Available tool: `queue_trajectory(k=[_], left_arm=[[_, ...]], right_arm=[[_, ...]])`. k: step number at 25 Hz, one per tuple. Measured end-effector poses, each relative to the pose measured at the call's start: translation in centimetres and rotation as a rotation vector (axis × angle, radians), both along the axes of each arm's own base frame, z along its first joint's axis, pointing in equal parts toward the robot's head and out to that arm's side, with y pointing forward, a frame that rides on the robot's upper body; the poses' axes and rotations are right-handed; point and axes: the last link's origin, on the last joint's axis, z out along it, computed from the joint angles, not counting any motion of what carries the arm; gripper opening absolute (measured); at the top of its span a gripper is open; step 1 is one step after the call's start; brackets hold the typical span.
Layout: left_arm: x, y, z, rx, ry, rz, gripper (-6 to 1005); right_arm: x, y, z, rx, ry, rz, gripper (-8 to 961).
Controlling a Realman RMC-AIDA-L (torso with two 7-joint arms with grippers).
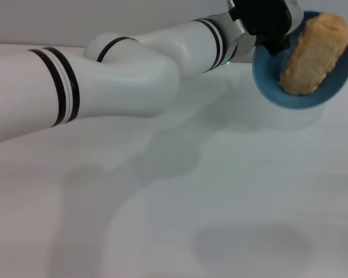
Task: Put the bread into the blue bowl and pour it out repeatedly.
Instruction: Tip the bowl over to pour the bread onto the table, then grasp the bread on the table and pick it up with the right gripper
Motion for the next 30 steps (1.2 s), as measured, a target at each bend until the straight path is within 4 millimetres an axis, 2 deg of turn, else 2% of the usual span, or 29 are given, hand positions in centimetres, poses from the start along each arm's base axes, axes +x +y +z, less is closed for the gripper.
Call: queue_trajectory(k=[11,17,20,24,30], left_arm=[[0.4,0.1,0.1,0.026,0.073,-0.082,-2],[-1.1,-0.4,0.1,0.036,0.036,-0.05,-1],[-2.0,-0.2,0.5,0.034,-0.043,0.046,-2],[-3.1,0.8,1.3,0.024,-0.151,0.21,-2],[-4.8,1.0,1.4,-0.003,-0.194,0.343,-2]], right_arm=[[-0.1,0.3,-0.1,0.017,0.021,-0.002,520],[0.0,0.3,-0.1,0.029,0.042,-0.011,515],[-0.2,0.5,-0.1,0.018,0.071,-0.01,512],[-0.6,1.2,-0.6,-0.085,0.146,0.001,509],[-1.5,2.2,-0.9,-0.429,0.321,-0.059,504]])
